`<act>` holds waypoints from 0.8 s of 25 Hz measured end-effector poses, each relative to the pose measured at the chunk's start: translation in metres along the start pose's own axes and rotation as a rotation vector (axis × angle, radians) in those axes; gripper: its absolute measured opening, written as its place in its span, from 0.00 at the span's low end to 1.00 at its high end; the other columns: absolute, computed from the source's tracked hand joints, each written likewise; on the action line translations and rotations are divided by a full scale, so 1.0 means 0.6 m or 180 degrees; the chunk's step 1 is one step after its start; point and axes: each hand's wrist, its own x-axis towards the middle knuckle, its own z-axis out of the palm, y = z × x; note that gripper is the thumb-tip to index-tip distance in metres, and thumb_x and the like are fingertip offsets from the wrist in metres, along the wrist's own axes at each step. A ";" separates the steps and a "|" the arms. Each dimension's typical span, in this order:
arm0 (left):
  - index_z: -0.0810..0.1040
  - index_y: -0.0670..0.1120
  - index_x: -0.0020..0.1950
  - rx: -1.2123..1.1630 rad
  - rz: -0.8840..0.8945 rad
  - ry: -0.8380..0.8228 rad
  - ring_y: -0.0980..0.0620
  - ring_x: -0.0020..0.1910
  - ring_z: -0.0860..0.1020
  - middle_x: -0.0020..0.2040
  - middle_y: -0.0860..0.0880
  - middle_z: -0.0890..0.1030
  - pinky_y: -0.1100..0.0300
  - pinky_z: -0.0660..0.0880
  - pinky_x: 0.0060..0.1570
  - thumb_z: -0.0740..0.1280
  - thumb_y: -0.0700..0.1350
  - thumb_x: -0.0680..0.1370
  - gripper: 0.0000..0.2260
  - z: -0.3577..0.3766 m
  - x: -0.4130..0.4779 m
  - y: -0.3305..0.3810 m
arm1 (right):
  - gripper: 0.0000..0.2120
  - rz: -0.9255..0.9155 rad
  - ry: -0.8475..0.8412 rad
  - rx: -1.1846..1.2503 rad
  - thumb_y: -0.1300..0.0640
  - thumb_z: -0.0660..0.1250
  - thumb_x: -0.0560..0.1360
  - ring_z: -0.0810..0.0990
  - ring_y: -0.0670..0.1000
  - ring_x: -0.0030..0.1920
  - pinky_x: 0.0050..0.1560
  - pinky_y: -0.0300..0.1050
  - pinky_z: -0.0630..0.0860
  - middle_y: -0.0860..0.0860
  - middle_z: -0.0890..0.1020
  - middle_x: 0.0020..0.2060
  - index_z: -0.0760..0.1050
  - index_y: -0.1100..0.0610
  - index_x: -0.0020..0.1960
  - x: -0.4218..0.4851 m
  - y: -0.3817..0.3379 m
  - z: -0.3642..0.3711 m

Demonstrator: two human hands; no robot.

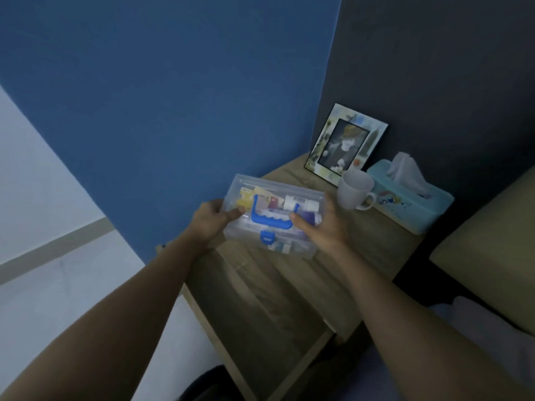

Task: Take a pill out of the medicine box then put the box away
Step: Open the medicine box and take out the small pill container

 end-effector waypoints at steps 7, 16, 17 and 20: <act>0.80 0.46 0.55 0.0244 0.0084 0.0063 0.47 0.51 0.81 0.49 0.47 0.83 0.53 0.77 0.51 0.71 0.56 0.70 0.19 0.051 0.068 -0.030 | 0.34 -0.0181 -0.0074 -0.0065 0.31 0.72 0.56 0.74 0.31 0.44 0.49 0.44 0.78 0.24 0.73 0.41 0.62 0.31 0.59 0.086 0.045 -0.004; 0.71 0.45 0.63 -0.0764 -0.0699 0.1413 0.45 0.56 0.78 0.59 0.44 0.78 0.54 0.74 0.50 0.64 0.63 0.72 0.28 0.157 0.001 -0.068 | 0.32 -0.1266 -0.0359 -0.2137 0.41 0.54 0.77 0.52 0.59 0.75 0.72 0.56 0.55 0.58 0.51 0.76 0.51 0.55 0.75 0.101 0.031 -0.014; 0.75 0.45 0.59 -0.0910 -0.0853 0.1009 0.45 0.53 0.79 0.55 0.43 0.80 0.53 0.75 0.48 0.63 0.64 0.72 0.26 0.179 -0.007 -0.074 | 0.28 -0.1517 -0.0576 -0.2219 0.44 0.51 0.79 0.50 0.57 0.76 0.73 0.55 0.52 0.56 0.50 0.77 0.52 0.55 0.75 0.103 0.030 -0.012; 0.78 0.46 0.49 -0.0747 -0.0812 0.0100 0.44 0.52 0.79 0.51 0.42 0.81 0.49 0.76 0.54 0.60 0.66 0.72 0.25 0.221 -0.006 -0.068 | 0.24 -0.1593 -0.0986 -0.2384 0.48 0.44 0.81 0.44 0.51 0.76 0.74 0.50 0.44 0.51 0.48 0.77 0.49 0.52 0.75 0.111 0.037 -0.006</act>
